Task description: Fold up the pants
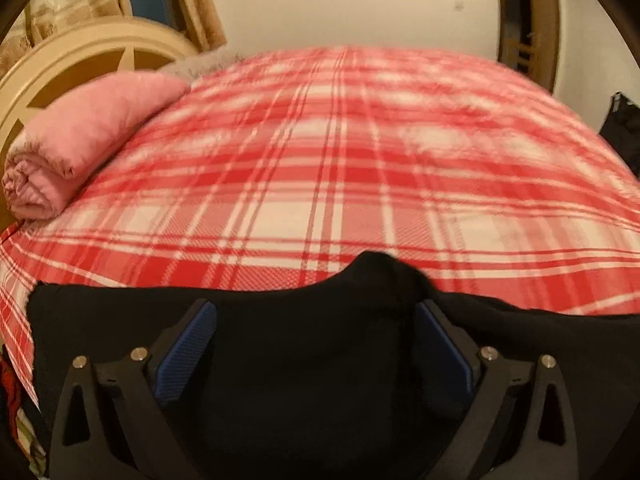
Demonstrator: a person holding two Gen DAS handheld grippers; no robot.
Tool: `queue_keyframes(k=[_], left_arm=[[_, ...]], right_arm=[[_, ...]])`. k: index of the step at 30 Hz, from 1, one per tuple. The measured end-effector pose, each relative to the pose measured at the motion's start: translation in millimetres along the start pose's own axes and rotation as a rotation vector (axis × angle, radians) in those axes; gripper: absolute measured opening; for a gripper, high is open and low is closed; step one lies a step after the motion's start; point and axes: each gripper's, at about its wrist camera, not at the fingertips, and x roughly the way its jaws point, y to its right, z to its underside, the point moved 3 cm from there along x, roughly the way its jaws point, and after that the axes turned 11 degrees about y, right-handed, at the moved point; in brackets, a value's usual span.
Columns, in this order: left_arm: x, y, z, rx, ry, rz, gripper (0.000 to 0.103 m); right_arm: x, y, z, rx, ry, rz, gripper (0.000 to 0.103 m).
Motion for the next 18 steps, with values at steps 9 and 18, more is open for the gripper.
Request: queue_keyframes(k=[9,18], left_arm=[[-70,44,47,0.094,0.117,0.154,0.101],[-69,62,78,0.242,0.092,0.137,0.101]], right_arm=[[107,-37,-13,-0.152,0.041,0.172,0.036],[82,21,-36,0.24,0.168,0.09,0.043]])
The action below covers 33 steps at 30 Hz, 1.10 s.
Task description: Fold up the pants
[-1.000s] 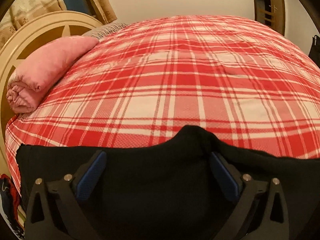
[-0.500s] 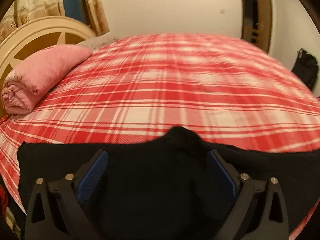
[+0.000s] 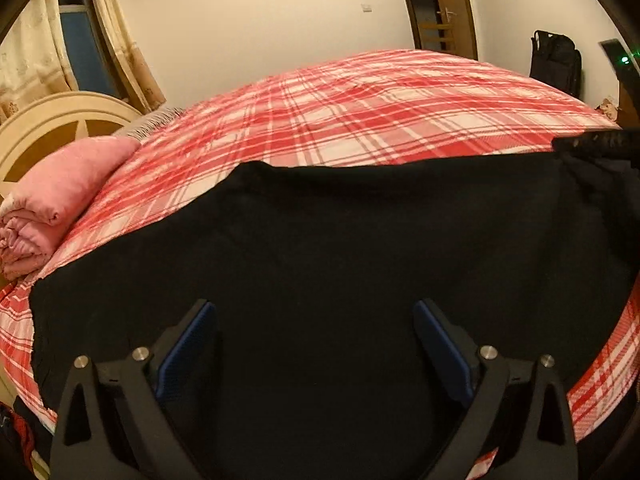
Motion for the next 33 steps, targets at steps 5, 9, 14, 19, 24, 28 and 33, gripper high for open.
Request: queue_keyframes(k=[5,9,14,19,24,28,33], left_arm=[[-8,-4,-7,-0.021,0.014,0.036,0.101],[-6,8,-13,-0.026,0.021,0.06,0.101],[2,23,-8,0.04,-0.01,0.036,0.101],[-13,24,-14,0.028,0.004,0.071,0.101],[-27,32,-31,0.005,0.062,0.113,0.101],[-28,34,-39,-0.031,0.064,0.131,0.101],[-27,26,-39,-0.067,0.047,0.114,0.101]], right_arm=[[-43,-21,33,-0.164,-0.082,-0.065,0.047],[-47,-15,75,-0.311,-0.212,0.003,0.048],[-71,3,56,-0.266,-0.215,0.045,0.048],[-115,74,8,-0.109,-0.045,0.231,0.066],[-132,164,-17,0.189,0.012,0.279,0.069],[-111,214,-12,0.297,-0.058,0.339,0.069],[-94,213,-6,0.165,-0.131,0.416,0.071]])
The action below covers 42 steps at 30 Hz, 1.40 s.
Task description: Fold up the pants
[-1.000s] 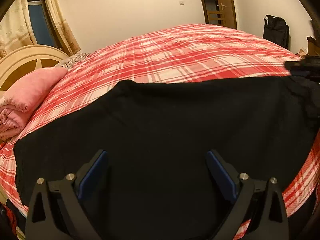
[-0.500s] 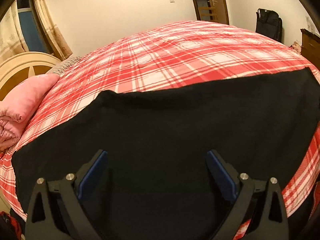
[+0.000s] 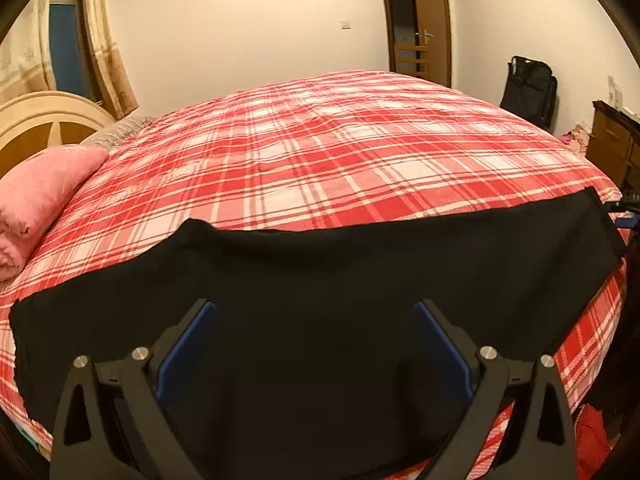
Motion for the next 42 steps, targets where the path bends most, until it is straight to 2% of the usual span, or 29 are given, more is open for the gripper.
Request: queue_keyframes(k=[2,7,9,10,11,12,13,17,20,26,30,32,36,42], left_arm=[[2,-4,0,-0.016,-0.009,-0.006,0.101],[6,-12,4,-0.076,-0.037,0.003,0.101],[6,-13,5,-0.087,-0.04,0.005,0.101],[5,-13,5,-0.087,-0.04,0.004,0.101],[4,-14,5,-0.09,-0.036,0.003,0.101],[4,-16,5,-0.095,-0.033,0.003,0.101],[3,-17,5,-0.099,-0.031,0.003,0.101],[1,-27,3,-0.108,-0.023,-0.012,0.101],[0,-38,0,-0.128,-0.012,-0.033,0.101],[-3,-64,-4,-0.196,0.005,-0.066,0.101],[-4,-78,-1,-0.239,0.0,-0.078,0.101],[-4,-85,2,-0.263,-0.01,-0.077,0.101],[-3,-87,8,-0.265,-0.018,-0.071,0.101],[3,-93,17,-0.25,-0.037,-0.085,0.101]], right_arm=[[6,-11,7,-0.086,-0.05,0.032,0.076],[7,-21,17,-0.15,-0.124,-0.015,0.076],[5,-24,22,-0.173,-0.131,-0.043,0.061],[1,-23,24,-0.16,-0.132,-0.069,0.046],[-2,-22,25,-0.156,-0.129,-0.078,0.022],[-8,-20,24,-0.15,-0.122,-0.095,0.015],[-14,-17,22,-0.126,-0.117,-0.12,0.014],[-48,-9,5,0.027,-0.02,-0.227,0.012],[-79,-23,-14,0.121,0.052,-0.363,0.012],[-125,-116,-36,0.076,0.078,-0.641,0.011],[-132,-199,-26,-0.061,0.036,-0.746,0.011],[-127,-226,-15,-0.107,0.007,-0.769,0.011],[-109,-273,10,-0.114,-0.071,-0.849,0.011],[-86,-350,66,-0.198,-0.178,-0.966,0.011]])
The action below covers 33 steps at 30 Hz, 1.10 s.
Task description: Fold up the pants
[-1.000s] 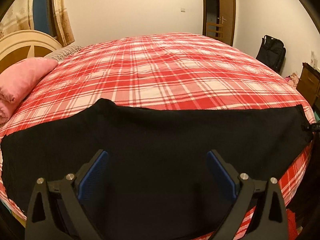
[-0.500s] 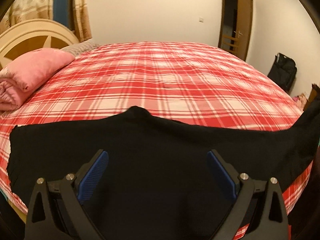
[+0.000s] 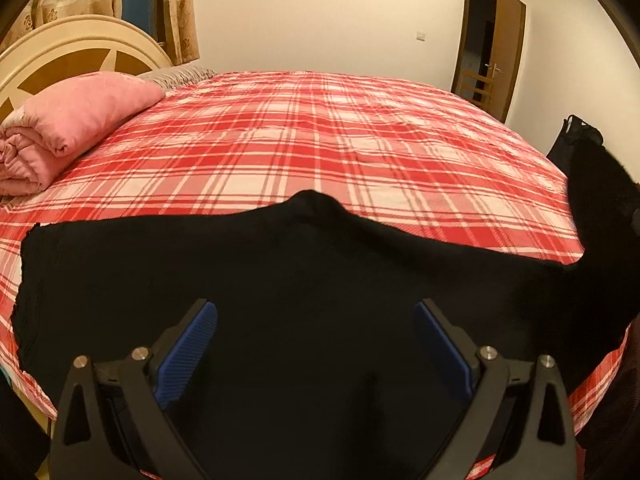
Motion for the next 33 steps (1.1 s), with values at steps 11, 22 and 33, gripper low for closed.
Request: queue_keyframes(k=[11,22,33], left_arm=[[-1,-46,6,0.023,0.004,-0.124,0.101],[-4,-50,2,-0.05,0.014,-0.014,0.101],[10,33,15,0.145,0.01,0.049,0.101]], right_arm=[[120,-9,88,-0.06,-0.158,-0.03,0.022],[8,-22,48,-0.171,0.099,-0.025,0.058],[-49,53,32,-0.138,0.232,0.494,0.035]])
